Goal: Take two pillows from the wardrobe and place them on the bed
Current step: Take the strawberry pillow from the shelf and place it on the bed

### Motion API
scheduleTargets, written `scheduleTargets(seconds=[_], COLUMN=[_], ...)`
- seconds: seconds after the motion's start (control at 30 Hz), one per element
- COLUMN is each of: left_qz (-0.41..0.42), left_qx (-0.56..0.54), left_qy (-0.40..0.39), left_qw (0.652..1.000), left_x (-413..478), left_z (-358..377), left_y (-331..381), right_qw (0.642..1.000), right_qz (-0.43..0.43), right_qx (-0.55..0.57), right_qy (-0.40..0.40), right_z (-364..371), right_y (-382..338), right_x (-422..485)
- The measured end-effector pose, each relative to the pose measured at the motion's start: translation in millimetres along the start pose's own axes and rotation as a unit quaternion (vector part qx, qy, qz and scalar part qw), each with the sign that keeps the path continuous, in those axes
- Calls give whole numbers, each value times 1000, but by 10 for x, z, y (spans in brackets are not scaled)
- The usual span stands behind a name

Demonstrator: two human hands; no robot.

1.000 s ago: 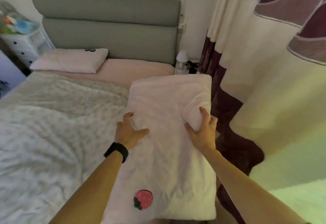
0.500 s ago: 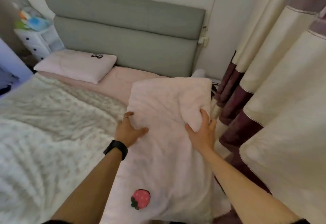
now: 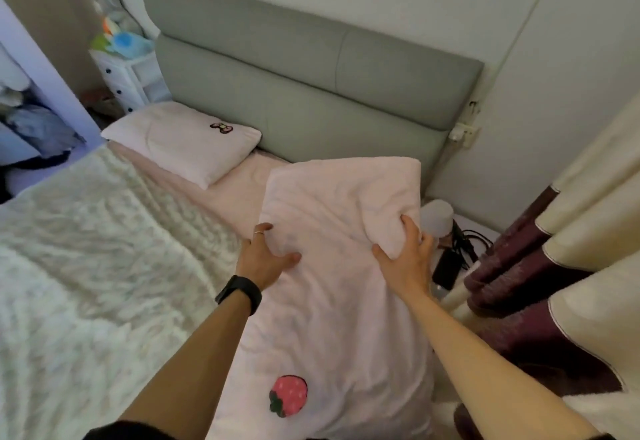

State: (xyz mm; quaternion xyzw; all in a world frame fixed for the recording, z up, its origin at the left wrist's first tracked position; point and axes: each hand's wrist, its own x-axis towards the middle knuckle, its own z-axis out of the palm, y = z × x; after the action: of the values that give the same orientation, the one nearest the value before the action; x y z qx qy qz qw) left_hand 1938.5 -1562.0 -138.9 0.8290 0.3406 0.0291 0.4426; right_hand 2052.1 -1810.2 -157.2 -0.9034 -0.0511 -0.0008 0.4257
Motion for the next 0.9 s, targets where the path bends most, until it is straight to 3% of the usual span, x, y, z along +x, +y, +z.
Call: scheduleTargets(seconds=[0.4, 0.63, 0.9], left_qz=[-138, -233, -328], left_qx=[-91, -141, -199], left_qy=[46, 92, 144], left_qw=[985, 958, 912], left_x=[1649, 2405, 3336], left_z=[144, 328, 838], left_y=[293, 225, 266], right_qw=[986, 950, 898], right_qz=[-84, -153, -229], right_qx=[-44, -89, -174], right_qy=[-136, -256, -334], right_z=[826, 1630, 2596], right_y=[-482, -686, -777], right_x=[2321, 3510, 4792])
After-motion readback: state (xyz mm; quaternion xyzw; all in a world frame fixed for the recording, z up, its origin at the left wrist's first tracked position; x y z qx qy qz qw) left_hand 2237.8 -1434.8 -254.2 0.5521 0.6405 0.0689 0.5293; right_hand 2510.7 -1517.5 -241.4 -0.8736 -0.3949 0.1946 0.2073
